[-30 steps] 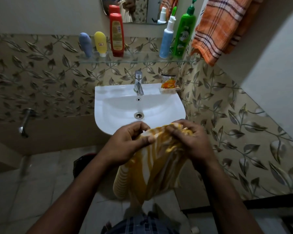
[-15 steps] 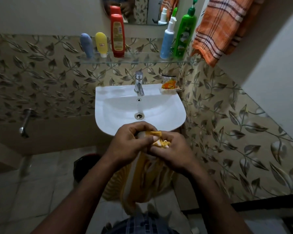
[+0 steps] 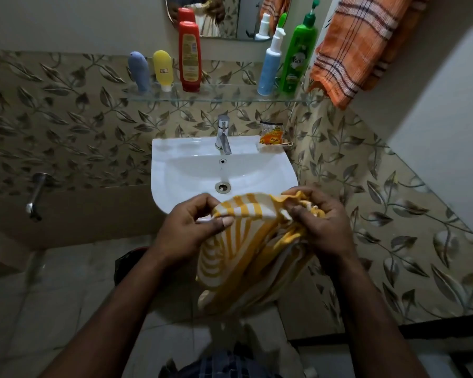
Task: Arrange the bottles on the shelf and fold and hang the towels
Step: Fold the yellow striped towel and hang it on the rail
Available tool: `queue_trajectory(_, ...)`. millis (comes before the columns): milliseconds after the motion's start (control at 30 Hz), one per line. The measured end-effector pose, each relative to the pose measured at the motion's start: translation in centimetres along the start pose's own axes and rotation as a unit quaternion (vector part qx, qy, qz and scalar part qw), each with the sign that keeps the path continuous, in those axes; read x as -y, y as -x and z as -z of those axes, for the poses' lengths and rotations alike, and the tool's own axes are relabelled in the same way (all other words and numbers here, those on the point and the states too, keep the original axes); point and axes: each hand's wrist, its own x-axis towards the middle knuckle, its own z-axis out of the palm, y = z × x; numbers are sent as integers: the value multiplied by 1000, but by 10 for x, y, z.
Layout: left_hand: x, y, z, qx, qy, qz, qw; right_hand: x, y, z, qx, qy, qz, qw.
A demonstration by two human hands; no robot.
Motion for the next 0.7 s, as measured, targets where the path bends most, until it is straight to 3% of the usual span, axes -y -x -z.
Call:
queue_trajectory(133,-14,-9,-13,-13,-40,-27,999,2,8,-24,114,89,-35,989)
queue_trajectory(233,-17,-10,-26,-14,-71,-40,997,0,12,-40,149,127,0,981)
queue_trajectory(333,-14,-10,-14,-40,-88,-21,995,0,9,-27,98,59,-2,993)
queue_trajectory(433,-5,-7,12,32,-148,52,987,-1,5,-3,14,-31,-51,998)
queue_trajectory(500,3,-3,26,38,-208,67,975,-4,3,7,-25,-49,-64,996)
queue_trajectory(567,11,-2,30,-30,-187,70,979,-3,2,9,-36,-48,-58,997)
queue_trajectory(633,17,-6,31,-155,-146,71,974,-1,5,7,10,-29,-49,998)
queue_trajectory(700,21,-11,30,-277,-213,53,936,0,9,1,96,-10,-43,994)
